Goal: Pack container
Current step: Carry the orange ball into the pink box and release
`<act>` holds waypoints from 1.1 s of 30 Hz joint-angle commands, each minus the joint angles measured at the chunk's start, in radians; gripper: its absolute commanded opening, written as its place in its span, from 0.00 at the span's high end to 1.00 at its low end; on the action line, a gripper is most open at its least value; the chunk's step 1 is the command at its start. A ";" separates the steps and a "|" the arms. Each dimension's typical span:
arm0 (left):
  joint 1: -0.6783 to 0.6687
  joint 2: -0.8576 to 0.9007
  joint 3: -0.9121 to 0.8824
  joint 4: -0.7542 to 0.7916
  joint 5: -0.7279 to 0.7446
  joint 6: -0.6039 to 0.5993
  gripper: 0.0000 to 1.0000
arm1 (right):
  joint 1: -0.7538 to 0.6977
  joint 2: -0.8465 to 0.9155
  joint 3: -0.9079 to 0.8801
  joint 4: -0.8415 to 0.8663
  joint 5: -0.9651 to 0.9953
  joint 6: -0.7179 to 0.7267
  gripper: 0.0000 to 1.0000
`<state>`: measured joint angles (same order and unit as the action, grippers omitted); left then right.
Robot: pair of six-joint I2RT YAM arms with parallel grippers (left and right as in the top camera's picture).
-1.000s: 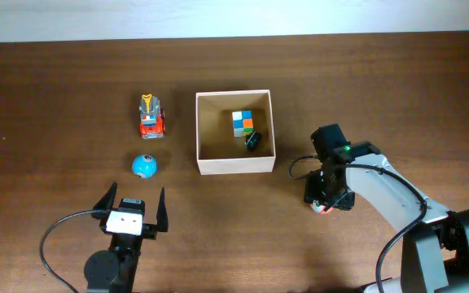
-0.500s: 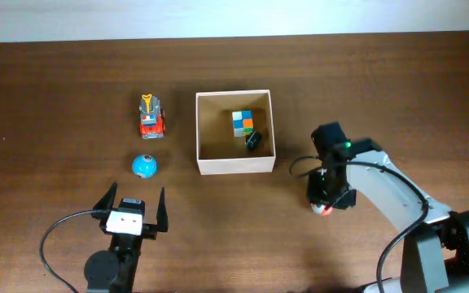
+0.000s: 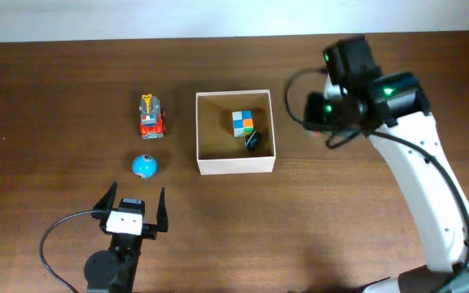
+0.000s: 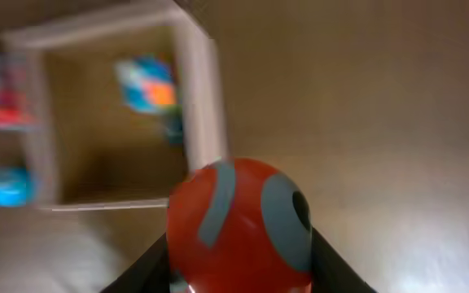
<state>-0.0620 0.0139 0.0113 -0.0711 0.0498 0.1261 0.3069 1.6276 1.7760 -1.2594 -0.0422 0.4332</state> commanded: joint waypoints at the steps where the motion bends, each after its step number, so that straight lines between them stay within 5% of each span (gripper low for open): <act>1: 0.006 -0.007 -0.002 -0.005 0.014 -0.012 0.01 | 0.091 -0.003 0.045 0.056 0.006 -0.010 0.58; 17: 0.006 -0.007 -0.002 -0.005 0.014 -0.012 0.01 | 0.242 0.364 0.044 0.219 0.008 0.019 0.57; 33: 0.006 -0.007 -0.002 -0.005 0.014 -0.012 0.01 | 0.220 0.388 0.044 0.215 0.009 0.016 0.35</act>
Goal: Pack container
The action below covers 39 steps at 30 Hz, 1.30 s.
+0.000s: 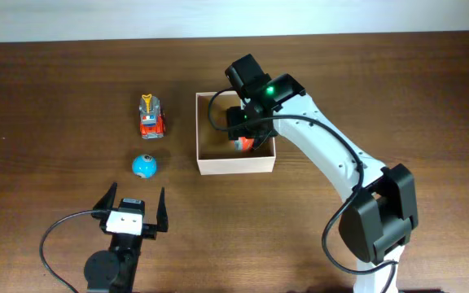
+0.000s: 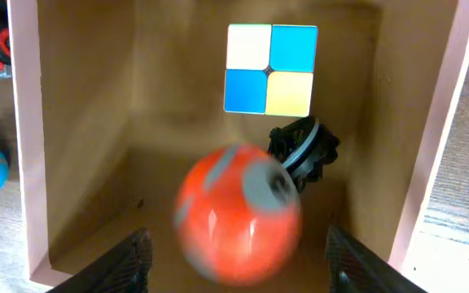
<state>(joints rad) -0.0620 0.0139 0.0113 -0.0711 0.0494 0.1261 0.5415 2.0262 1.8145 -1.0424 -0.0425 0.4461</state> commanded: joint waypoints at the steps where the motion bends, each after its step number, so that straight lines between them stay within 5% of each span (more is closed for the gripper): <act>1: 0.006 -0.007 -0.002 -0.005 0.015 -0.012 0.01 | -0.020 -0.010 0.006 -0.005 0.010 0.003 0.32; 9: 0.006 -0.007 -0.002 -0.005 0.015 -0.012 0.01 | -0.079 -0.011 0.168 -0.148 0.010 -0.032 0.26; 14: 0.006 -0.007 -0.002 -0.005 0.015 -0.012 0.01 | -0.113 -0.011 0.452 -0.356 0.138 -0.054 0.02; 21: 0.006 -0.007 -0.002 -0.005 0.015 -0.012 0.01 | -0.217 -0.019 0.726 -0.657 0.300 -0.109 0.01; 30: 0.006 -0.007 -0.002 -0.005 0.015 -0.012 0.01 | -0.340 -0.199 0.639 -0.657 0.200 -0.180 0.01; 39: 0.006 -0.007 -0.002 -0.005 0.015 -0.012 0.01 | -0.354 -0.645 0.050 -0.656 0.278 -0.085 0.01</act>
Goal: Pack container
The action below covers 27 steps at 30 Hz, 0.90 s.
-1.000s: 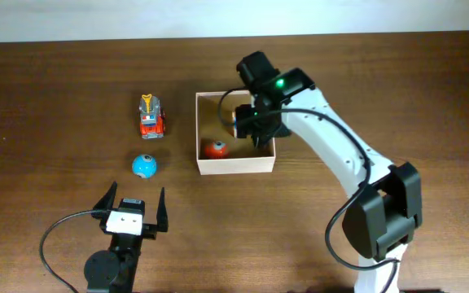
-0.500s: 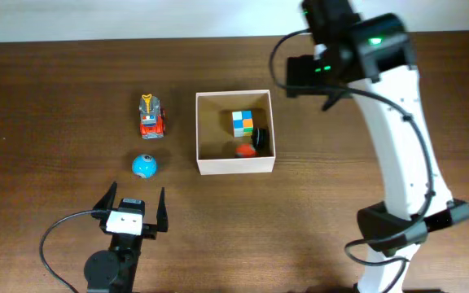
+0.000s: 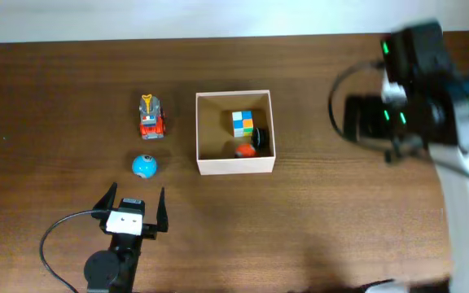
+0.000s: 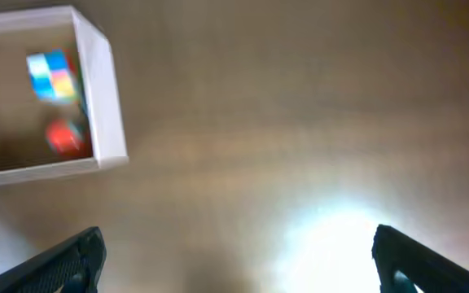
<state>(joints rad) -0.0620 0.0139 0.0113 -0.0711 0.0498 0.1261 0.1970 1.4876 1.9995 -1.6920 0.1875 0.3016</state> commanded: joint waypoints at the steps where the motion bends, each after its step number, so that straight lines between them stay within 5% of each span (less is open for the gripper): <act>1: 0.006 -0.007 -0.002 -0.005 0.014 -0.012 0.01 | -0.010 -0.156 -0.204 -0.002 0.066 0.092 0.01; 18: 0.006 -0.007 -0.002 -0.005 0.014 -0.012 0.01 | -0.010 -0.681 -1.048 0.719 0.090 0.096 0.01; 27: 0.006 -0.007 -0.002 -0.005 0.014 -0.012 0.01 | -0.160 -0.635 -1.125 0.849 0.001 -0.027 0.01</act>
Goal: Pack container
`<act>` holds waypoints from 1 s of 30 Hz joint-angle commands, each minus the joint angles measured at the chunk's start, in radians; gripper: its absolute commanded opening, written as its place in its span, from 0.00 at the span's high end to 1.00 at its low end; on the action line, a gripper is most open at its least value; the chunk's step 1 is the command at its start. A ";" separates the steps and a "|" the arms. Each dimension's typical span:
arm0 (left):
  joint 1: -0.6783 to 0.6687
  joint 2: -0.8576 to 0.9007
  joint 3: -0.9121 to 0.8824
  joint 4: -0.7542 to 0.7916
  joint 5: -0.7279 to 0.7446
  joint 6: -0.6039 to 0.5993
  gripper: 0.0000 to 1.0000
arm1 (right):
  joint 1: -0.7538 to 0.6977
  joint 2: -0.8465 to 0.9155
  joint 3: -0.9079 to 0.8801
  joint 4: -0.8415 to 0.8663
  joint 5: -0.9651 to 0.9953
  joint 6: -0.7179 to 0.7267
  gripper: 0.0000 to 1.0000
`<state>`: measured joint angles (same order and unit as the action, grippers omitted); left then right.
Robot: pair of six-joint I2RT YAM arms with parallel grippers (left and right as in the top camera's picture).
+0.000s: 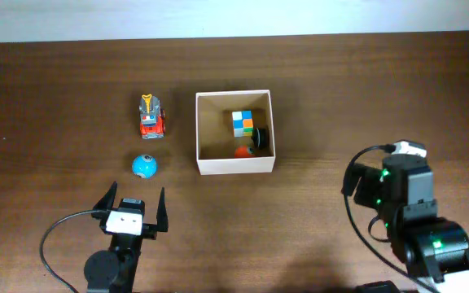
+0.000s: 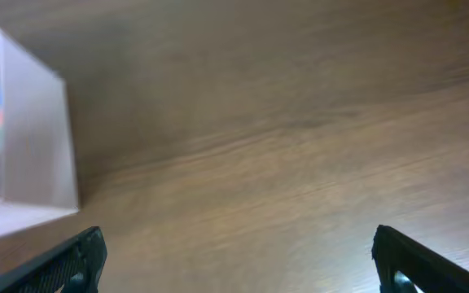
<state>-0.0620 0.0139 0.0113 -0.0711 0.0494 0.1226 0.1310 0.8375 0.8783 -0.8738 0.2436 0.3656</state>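
Note:
The white open box (image 1: 204, 166) stands mid-table; its corner wall (image 2: 35, 138) shows at the left of the right wrist view. Inside lie a colourful cube (image 1: 243, 123), a red-orange ball (image 1: 240, 151) and a small black object (image 1: 259, 140). On the table left of the box sit a red toy truck (image 1: 151, 116) and a blue ball (image 1: 144, 166). My right gripper (image 2: 238, 262) is open and empty over bare wood, right of the box and nearer the front. My left gripper (image 1: 137, 194) stands open at the front left, below the blue ball.
The right arm's body (image 1: 409, 213) fills the front right corner. The left arm's base and cable (image 1: 108, 264) lie at the front left edge. A pale strip (image 1: 234, 16) runs along the table's far edge.
My right arm has moved from the far right of the table to the front right, nearer its base. Its gripper is still open and empty. Box contents and the left arm are unchanged.
My right gripper held the red-orange ball beside the box's right wall. Then it was open over the box with the ball in the box. Afterwards it was away to the right, empty, and now sits at the front right.

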 commanded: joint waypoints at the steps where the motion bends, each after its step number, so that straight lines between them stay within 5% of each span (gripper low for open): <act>1: 0.006 -0.007 -0.002 -0.005 0.015 -0.009 0.01 | -0.136 0.022 -0.004 0.043 -0.110 -0.135 0.01; 8: 0.006 -0.007 -0.002 -0.005 0.015 -0.009 0.01 | -0.379 0.084 -0.004 0.068 -0.462 -0.306 0.01; 30: 0.006 -0.007 -0.002 -0.005 0.015 -0.009 0.01 | -0.439 0.301 -0.003 0.056 -0.466 -0.306 0.01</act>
<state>-0.0620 0.0139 0.0113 -0.0711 0.0494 0.1226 -0.2996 1.1358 0.8783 -0.8146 -0.2089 0.0708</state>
